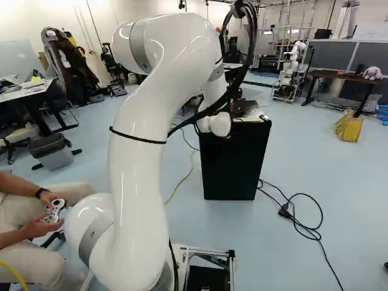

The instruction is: Grab a drink from the fridge

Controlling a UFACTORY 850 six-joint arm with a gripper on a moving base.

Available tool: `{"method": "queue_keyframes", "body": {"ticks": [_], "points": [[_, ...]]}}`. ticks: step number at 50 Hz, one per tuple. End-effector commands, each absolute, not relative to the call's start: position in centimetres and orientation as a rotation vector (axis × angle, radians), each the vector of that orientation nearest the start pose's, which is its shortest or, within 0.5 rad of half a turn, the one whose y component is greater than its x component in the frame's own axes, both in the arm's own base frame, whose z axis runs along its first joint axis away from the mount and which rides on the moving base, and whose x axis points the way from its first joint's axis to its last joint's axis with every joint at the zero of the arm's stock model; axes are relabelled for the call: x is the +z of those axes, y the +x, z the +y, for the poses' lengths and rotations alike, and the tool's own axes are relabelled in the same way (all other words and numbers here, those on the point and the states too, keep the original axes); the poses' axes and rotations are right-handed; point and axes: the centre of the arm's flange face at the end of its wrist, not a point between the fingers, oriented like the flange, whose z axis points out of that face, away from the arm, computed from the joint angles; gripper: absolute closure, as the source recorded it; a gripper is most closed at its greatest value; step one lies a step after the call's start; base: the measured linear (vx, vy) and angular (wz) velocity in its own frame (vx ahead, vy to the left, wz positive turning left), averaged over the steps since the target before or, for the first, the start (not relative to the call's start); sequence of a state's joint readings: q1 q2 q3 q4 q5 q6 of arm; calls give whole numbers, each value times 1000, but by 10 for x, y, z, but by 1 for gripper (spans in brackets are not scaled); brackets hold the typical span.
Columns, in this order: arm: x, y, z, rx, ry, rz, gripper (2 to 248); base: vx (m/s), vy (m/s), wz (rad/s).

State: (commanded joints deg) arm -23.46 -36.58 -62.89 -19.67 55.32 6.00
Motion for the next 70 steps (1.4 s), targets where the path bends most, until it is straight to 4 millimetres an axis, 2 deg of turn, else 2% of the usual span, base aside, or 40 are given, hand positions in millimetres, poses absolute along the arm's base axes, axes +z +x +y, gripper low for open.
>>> {"method": "queue_keyframes", "body": {"ticks": [28, 45, 46, 50, 51, 56, 57, 61, 62, 70], "points": [[338, 641, -238, -2141, -2447, 62, 3, 0, 0, 0], [337, 646, -239, -2147, -2442, 58, 3, 0, 0, 0], [337, 646, -239, -2147, -2442, 58, 31, 0, 0, 0], [337, 646, -239, -2147, -2442, 58, 31, 0, 0, 0], [337, 646, -239, -2147, -2442, 58, 69, 0, 0, 0], [337, 646, -239, -2147, -2442, 58, 69, 0, 0, 0], [337, 646, -239, -2147, -2442, 58, 107, 0, 0, 0], [337, 646, -239, -2147, -2442, 58, 107, 0, 0, 0], [337, 646, -239, -2147, -2442, 58, 145, 0, 0, 0], [337, 646, -239, -2147, -2442, 58, 152, 0, 0, 0]]}}
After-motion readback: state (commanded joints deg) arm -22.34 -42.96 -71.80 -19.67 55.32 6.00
